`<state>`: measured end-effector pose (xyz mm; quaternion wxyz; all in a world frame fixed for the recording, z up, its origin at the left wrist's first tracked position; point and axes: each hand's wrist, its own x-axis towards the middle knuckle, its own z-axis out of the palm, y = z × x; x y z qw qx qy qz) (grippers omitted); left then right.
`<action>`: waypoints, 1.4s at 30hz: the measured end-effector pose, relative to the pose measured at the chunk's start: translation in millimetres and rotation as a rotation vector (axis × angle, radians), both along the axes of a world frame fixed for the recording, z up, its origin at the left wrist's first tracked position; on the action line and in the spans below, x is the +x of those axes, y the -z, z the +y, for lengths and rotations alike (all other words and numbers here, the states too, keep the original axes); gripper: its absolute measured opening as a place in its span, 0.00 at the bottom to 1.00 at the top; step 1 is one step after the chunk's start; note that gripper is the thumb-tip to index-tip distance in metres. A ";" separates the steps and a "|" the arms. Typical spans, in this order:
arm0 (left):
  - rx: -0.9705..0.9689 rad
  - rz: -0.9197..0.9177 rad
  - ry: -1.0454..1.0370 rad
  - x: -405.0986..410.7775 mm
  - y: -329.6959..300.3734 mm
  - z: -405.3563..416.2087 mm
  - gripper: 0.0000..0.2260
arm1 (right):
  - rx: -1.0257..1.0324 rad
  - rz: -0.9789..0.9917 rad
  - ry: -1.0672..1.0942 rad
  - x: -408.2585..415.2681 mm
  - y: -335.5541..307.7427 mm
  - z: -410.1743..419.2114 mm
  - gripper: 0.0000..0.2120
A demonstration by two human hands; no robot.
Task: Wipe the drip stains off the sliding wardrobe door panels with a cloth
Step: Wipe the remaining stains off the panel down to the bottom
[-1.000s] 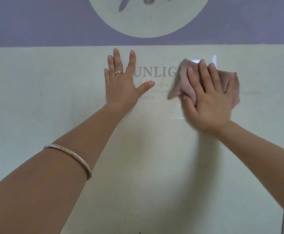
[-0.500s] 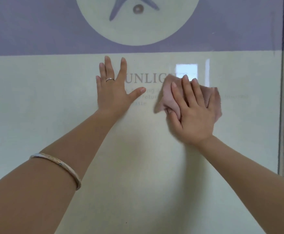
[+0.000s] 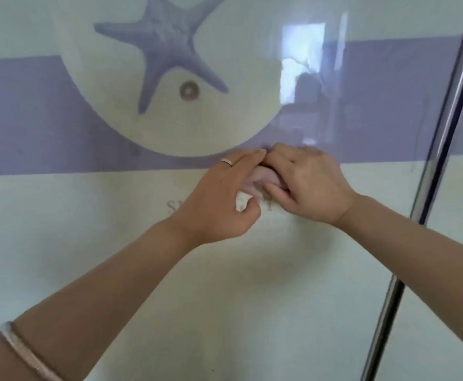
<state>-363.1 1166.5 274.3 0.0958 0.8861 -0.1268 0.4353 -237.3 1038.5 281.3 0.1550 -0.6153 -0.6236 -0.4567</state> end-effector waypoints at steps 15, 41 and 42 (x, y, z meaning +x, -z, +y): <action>-0.215 0.630 0.436 164.3 -127.1 -335.4 0.09 | -0.395 1.034 0.806 54.9 -150.3 -370.3 0.13; 0.069 1.329 1.018 383.5 127.8 -991.3 0.06 | 0.161 1.747 1.656 144.2 115.3 -972.2 0.15; 0.096 1.358 1.007 389.4 143.3 -1005.9 0.07 | 0.167 1.773 1.669 150.1 130.7 -986.3 0.15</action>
